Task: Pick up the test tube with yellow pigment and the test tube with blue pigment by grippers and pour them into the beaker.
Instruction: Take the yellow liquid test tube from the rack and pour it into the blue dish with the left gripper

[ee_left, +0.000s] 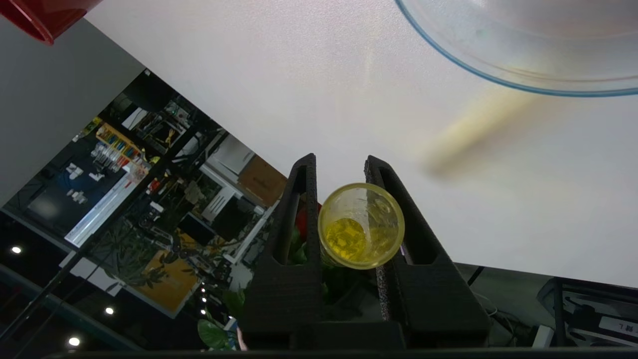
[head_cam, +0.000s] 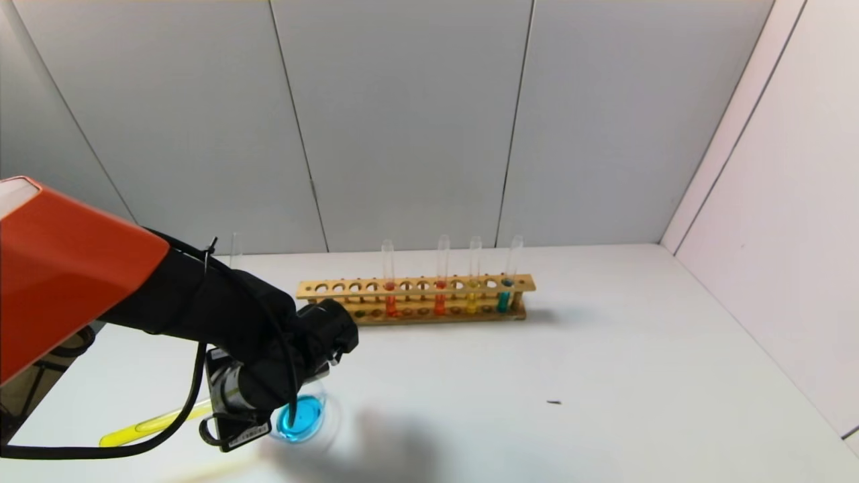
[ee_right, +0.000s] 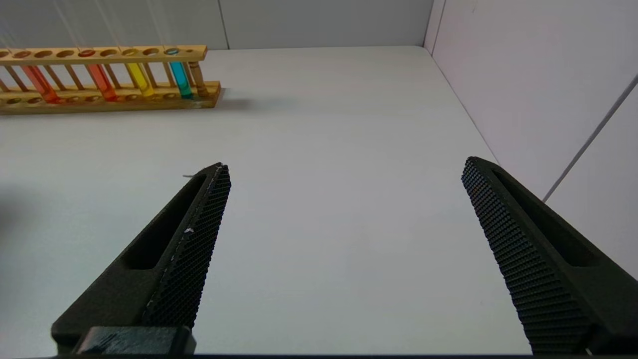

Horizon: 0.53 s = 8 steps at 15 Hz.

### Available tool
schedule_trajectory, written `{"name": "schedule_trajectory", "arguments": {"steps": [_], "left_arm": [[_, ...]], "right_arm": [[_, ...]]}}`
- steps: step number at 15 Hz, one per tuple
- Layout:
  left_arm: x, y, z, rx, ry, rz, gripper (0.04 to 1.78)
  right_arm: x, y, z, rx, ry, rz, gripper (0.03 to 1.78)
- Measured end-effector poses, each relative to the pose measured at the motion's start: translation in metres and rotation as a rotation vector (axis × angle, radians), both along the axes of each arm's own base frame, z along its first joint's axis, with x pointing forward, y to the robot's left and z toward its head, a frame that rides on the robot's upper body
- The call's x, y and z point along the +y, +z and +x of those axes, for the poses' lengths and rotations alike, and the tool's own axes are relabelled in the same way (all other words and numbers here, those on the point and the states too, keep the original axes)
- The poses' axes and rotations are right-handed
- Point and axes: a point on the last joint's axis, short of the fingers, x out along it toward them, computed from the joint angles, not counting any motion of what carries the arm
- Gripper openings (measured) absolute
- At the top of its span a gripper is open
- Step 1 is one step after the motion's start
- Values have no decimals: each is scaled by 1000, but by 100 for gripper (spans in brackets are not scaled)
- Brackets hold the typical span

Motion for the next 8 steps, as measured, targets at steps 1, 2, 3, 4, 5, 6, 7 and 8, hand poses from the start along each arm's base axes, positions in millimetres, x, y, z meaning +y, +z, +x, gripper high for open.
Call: {"name": "schedule_trajectory", "arguments": {"steps": [1,2,3,4,5,6,7,8], "left_arm": [[0,-2,1,6,0,4,34],[-1,-4,1,10,0,6,34],[-1,-5,2,16,-1,10,34],[-2,-5,3,18,-1,11,34],[-2,-5,3,21,-3,13,34],[-3,-5,4,24,-7,15,34],[-4,-4,4,30,-9,18,34],[-4,-2,3,46,-11,28,34]], "right_arm": [[0,0,0,0,0,0,170],[0,0,0,0,0,0,170],[0,0,0,0,0,0,170],[0,0,0,0,0,0,170],[0,0,0,0,0,0,170],[0,0,0,0,0,0,170],[0,0,0,0,0,0,170],[0,0,0,0,0,0,170]]}}
